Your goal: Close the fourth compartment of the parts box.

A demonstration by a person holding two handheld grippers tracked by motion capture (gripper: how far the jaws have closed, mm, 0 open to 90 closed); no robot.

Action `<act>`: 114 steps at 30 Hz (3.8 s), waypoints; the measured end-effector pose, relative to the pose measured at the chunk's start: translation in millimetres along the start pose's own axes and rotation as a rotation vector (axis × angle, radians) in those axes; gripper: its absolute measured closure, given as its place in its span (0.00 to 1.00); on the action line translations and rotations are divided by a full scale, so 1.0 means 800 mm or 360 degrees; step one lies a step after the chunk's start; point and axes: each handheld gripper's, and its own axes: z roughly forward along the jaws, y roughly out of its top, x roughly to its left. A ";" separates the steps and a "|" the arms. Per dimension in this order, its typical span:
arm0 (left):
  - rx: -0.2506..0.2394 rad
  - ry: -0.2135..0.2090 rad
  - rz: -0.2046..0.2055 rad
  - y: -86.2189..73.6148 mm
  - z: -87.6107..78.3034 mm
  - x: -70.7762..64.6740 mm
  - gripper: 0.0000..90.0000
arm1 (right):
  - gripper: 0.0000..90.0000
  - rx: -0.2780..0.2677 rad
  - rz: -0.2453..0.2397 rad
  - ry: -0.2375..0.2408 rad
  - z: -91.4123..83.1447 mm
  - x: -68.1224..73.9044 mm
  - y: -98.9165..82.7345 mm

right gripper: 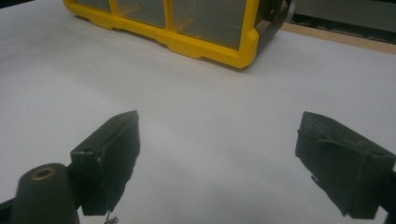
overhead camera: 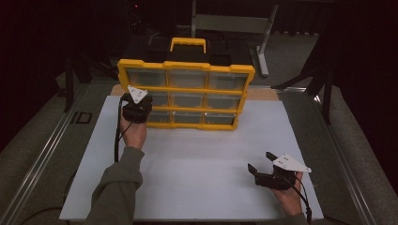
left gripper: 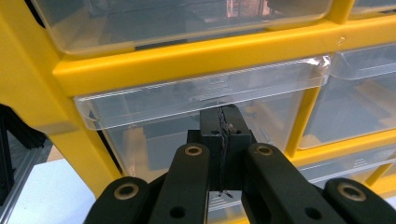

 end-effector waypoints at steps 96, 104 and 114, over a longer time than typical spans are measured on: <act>-0.0120 -0.0373 0.0013 -0.180 -0.171 0.056 0.00 | 0.12 -0.0114 -0.0026 0.0024 -0.002 0.007 0.000; -0.0108 -0.0362 0.0019 -0.183 -0.171 0.062 0.00 | 0.12 -0.0124 -0.0021 0.0026 -0.004 0.006 -0.001; -0.0097 -0.0352 0.0048 -0.187 -0.173 0.064 0.00 | 0.12 -0.0129 -0.0013 0.0029 -0.005 0.007 -0.001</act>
